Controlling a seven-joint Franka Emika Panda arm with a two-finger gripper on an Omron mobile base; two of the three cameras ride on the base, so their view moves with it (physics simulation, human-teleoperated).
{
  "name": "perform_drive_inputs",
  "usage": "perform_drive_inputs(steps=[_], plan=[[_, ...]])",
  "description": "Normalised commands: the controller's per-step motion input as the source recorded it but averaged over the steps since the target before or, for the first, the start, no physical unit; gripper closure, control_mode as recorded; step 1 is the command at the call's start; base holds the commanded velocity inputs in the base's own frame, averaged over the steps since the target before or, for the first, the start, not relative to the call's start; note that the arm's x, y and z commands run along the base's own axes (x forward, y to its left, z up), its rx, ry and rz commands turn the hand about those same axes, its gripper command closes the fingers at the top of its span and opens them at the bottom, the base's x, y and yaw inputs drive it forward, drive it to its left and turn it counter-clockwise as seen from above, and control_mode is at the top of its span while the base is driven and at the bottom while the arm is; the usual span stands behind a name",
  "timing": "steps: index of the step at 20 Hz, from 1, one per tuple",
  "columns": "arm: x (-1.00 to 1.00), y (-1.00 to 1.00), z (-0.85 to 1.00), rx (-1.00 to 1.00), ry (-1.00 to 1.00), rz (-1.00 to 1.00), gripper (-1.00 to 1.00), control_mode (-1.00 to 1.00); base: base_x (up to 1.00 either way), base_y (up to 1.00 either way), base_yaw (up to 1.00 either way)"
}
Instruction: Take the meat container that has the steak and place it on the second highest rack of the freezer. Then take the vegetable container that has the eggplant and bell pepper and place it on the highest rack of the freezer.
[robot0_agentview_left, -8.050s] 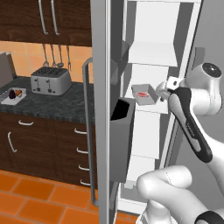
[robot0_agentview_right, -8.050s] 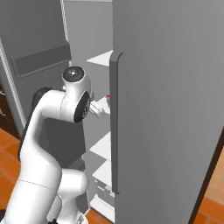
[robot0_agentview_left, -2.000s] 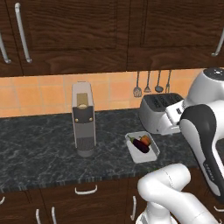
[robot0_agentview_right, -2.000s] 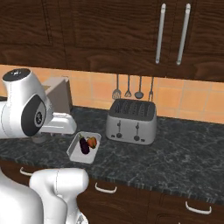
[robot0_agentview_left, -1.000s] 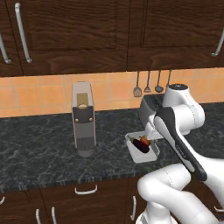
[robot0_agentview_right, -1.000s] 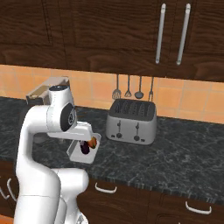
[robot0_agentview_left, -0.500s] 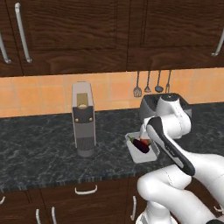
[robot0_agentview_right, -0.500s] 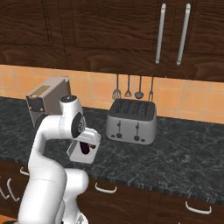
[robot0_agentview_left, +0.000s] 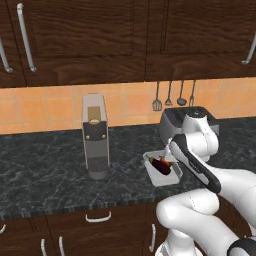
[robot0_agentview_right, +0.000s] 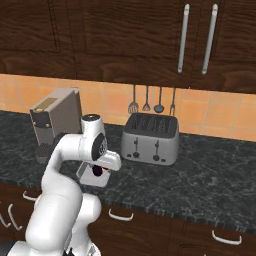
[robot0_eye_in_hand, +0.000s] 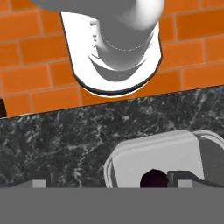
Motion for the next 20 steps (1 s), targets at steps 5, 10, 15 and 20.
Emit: perform_drive_inputs(steps=[5,10,15,20], plan=[[0.25,0.0,-0.51,0.0,0.0,0.0,-1.0,-1.0,0.0,0.0,0.0],[0.52,0.0,-0.48,0.0,0.01,-0.01,-1.0,-1.0,0.0,0.0,0.0],[0.4,0.0,-0.46,0.0,0.0,-0.02,-1.0,-1.0,0.0,0.0,0.0],[-0.12,0.0,-0.2,0.0,0.0,-0.01,-1.0,-1.0,0.0,0.0,0.0]])
